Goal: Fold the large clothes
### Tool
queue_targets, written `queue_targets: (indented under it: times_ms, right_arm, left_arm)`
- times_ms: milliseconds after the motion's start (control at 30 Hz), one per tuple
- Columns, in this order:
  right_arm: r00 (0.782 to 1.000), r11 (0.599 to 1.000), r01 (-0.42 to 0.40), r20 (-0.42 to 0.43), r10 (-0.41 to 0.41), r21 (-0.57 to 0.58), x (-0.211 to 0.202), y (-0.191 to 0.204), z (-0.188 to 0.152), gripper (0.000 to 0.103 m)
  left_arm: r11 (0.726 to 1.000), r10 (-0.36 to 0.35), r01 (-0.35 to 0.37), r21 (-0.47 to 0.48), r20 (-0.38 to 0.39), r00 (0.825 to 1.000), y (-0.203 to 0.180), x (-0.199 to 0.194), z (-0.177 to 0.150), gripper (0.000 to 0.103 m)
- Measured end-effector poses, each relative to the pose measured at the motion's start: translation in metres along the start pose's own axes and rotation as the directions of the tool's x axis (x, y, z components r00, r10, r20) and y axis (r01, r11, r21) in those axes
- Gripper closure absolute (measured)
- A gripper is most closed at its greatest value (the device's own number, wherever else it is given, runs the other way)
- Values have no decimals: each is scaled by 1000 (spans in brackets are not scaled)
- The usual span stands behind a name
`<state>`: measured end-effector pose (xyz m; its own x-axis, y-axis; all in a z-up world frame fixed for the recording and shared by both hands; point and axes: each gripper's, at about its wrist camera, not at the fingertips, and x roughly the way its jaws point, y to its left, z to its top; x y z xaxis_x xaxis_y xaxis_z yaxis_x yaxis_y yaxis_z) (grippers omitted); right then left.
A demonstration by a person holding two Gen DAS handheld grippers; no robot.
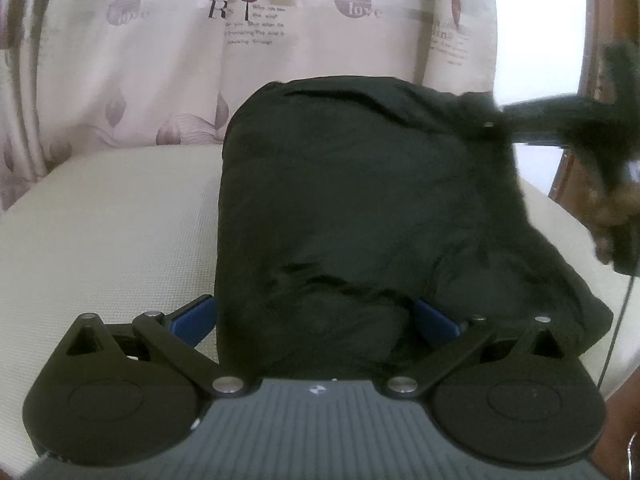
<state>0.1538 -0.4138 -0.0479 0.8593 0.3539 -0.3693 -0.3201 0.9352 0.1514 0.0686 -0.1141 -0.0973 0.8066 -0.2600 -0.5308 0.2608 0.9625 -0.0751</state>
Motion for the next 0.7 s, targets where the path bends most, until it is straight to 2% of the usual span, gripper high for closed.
queue_targets:
  times_ms: [67, 133, 200, 300, 467, 567, 600, 633, 667, 700]
  right_arm:
    - [998, 998, 62, -24, -62, -27, 0, -8, -17, 89]
    - [995, 997, 72, -65, -70, 33, 9, -25, -37, 89]
    - [996, 990, 46, -84, -35, 134, 18, -39, -57, 89]
    - [994, 978, 7, -104, 15, 207, 34, -42, -78, 90]
    - [991, 935, -34, -110, 78, 353, 48, -60, -78, 87]
    - [999, 929, -15, -38, 31, 370, 25, -60, -67, 81]
    - [1000, 920, -22, -1, 24, 391, 13, -62, -67, 70]
    - [1000, 913, -22, 25, 12, 408, -1, -63, -67, 45]
    - [999, 908, -12, 44, -7, 419, -18, -64, -69, 29]
    - [998, 905, -14, 63, -14, 425, -38, -64, -73, 7]
  left_arm:
    - [999, -24, 24, -30, -24, 999, 0, 3, 0, 0]
    - [1000, -17, 16, -23, -19, 1000, -3, 5, 0, 0]
    - [1000, -8, 8, -4, -9, 1000, -7, 6, -2, 0]
    - [1000, -1, 0, 13, 4, 1000, -8, 10, -6, 0]
    - [1000, 23, -23, 5, 5, 1000, -7, 14, -8, 0]
    - [999, 14, -14, -32, 1, 1000, -3, 15, -8, 0]
    - [1000, 12, -12, -29, 4, 1000, -2, 15, -8, 0]
    - [1000, 11, -11, -26, 9, 1000, -3, 14, -7, 0]
    - [1000, 11, -10, -27, 16, 1000, -3, 12, -7, 0]
    - [1000, 8, -8, -28, 28, 1000, -3, 9, -7, 0]
